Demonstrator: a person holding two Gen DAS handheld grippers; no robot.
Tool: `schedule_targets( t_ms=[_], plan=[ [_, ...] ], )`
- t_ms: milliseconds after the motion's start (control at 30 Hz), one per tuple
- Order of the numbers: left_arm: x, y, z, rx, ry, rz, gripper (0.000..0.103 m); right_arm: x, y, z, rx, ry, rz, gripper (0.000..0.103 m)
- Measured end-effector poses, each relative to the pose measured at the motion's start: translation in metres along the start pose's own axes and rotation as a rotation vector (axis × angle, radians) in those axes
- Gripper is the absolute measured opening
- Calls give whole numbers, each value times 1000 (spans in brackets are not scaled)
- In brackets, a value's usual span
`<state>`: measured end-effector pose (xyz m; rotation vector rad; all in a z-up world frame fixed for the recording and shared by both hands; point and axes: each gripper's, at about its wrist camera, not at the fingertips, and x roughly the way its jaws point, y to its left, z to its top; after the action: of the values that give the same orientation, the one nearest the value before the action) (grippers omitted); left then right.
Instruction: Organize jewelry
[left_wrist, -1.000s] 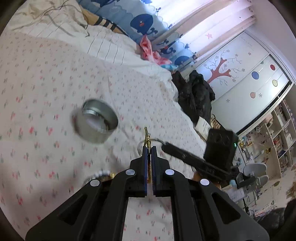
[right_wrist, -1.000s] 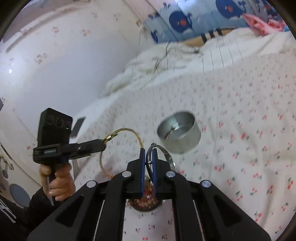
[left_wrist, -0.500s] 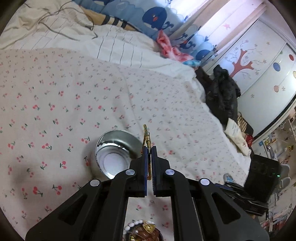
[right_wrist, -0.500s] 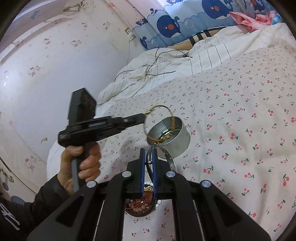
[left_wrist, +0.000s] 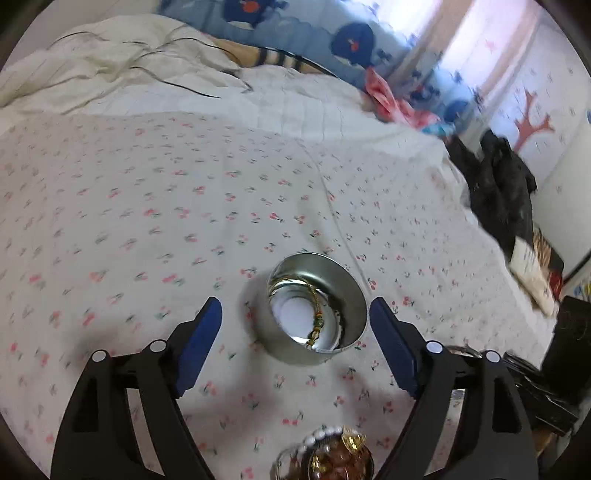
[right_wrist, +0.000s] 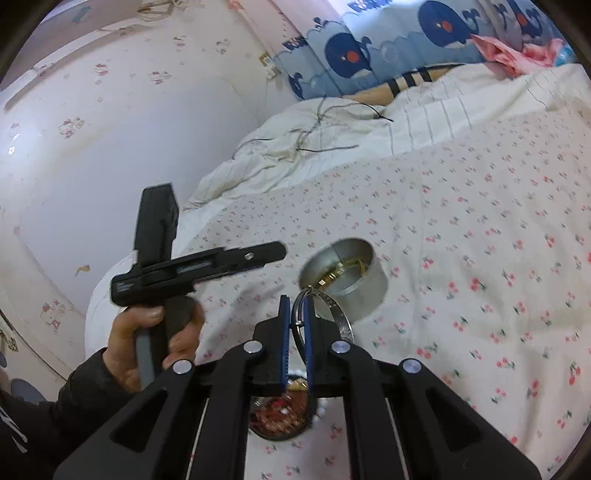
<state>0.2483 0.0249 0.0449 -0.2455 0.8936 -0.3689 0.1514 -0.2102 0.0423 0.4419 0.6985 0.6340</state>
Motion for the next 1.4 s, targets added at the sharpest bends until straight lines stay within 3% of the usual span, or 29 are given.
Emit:
schedule_targets(
  t_ms=[167,233,433,567,600,633,667,733,867,1133,1400],
  plan=[
    [-22,8,-17,47,-101,240,88,26,10,20,-4,5,25,8],
    [-16,10,-18,63,-83,297,89,45,18,31,-47,11,-9,8],
    [-15,11,-13,91,-83,325,90,101,33,44,-245,60,-220,8],
    [-16,6,-13,98,-100,339,93,145,26,34,-320,195,-305,9],
    [-16,5,-14,108,-102,342,93,156,21,31,-311,243,-299,11],
    [-17,3,-14,115,-102,345,93,161,16,29,-287,269,-281,24],
    [-18,-1,-15,123,-106,347,93,160,11,28,-256,274,-263,39],
    [-20,-4,-16,136,-113,350,93,146,7,28,-212,217,-249,45],
    [-21,-12,-19,167,-123,359,94,101,9,29,-158,124,-215,48],
    [-24,-40,-36,296,-166,436,94,31,11,-17,-34,109,-172,54],
    [-25,-61,-64,387,-165,453,95,30,11,-30,-26,123,-163,58]
  ],
)
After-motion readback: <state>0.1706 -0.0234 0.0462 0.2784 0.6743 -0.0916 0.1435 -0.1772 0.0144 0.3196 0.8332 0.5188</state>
